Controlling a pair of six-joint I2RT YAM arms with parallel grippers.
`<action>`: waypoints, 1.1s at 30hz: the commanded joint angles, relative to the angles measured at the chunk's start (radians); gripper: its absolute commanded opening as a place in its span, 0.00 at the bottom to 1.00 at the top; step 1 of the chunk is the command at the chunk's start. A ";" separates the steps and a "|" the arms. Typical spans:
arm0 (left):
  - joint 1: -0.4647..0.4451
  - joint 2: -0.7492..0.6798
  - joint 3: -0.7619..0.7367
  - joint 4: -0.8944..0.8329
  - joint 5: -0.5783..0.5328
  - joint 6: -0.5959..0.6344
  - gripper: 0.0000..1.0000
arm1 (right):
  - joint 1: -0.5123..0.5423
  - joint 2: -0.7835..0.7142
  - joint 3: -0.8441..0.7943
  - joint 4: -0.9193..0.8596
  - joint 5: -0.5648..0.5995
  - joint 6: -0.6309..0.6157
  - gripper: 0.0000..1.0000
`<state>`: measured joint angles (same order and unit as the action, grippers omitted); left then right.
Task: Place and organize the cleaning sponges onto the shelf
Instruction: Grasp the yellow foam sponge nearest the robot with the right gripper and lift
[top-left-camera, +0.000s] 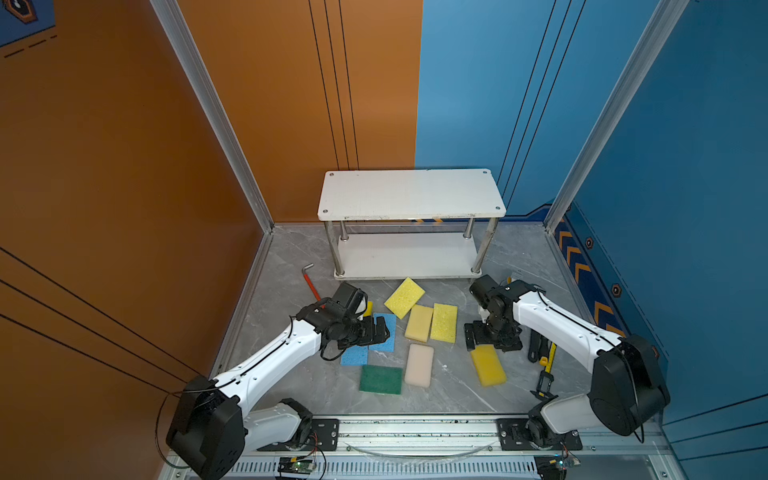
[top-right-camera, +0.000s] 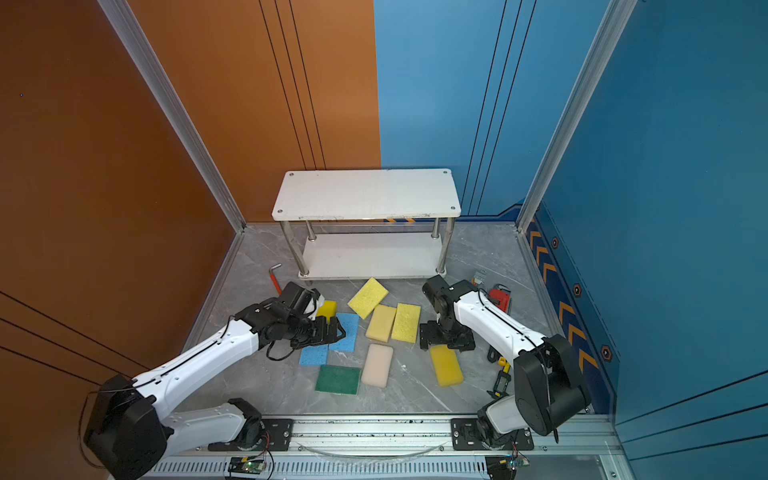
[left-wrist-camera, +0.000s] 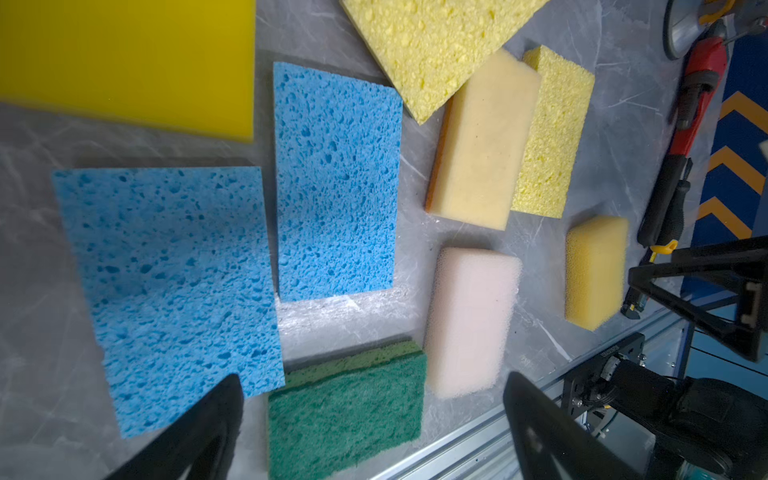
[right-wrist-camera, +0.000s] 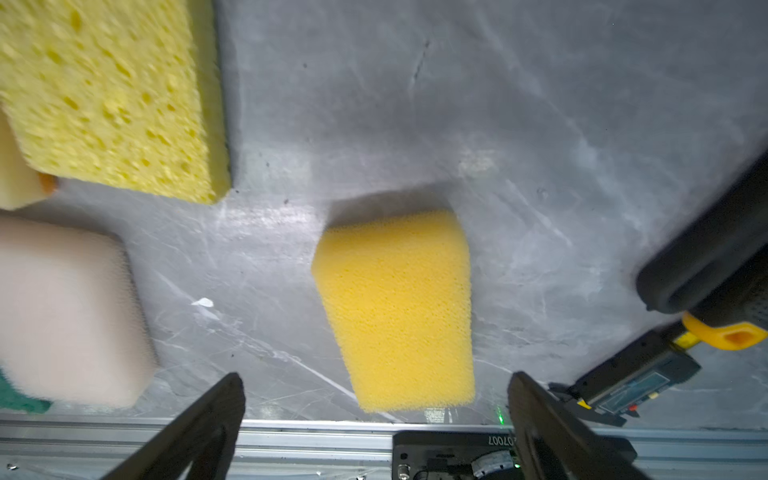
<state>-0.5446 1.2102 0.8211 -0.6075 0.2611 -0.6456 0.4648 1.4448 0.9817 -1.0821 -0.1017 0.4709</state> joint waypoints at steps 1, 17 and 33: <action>-0.024 0.021 -0.004 0.035 -0.027 -0.026 0.98 | 0.002 -0.032 -0.049 -0.041 -0.002 -0.014 1.00; -0.053 0.022 0.001 0.034 -0.047 -0.033 0.98 | 0.006 0.134 -0.056 -0.002 -0.063 -0.058 1.00; -0.052 0.033 -0.001 0.036 -0.048 -0.033 0.98 | -0.009 0.213 -0.074 0.080 -0.069 -0.057 0.79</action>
<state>-0.5888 1.2457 0.8211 -0.5720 0.2321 -0.6754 0.4625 1.6497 0.9207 -1.0142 -0.1650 0.4168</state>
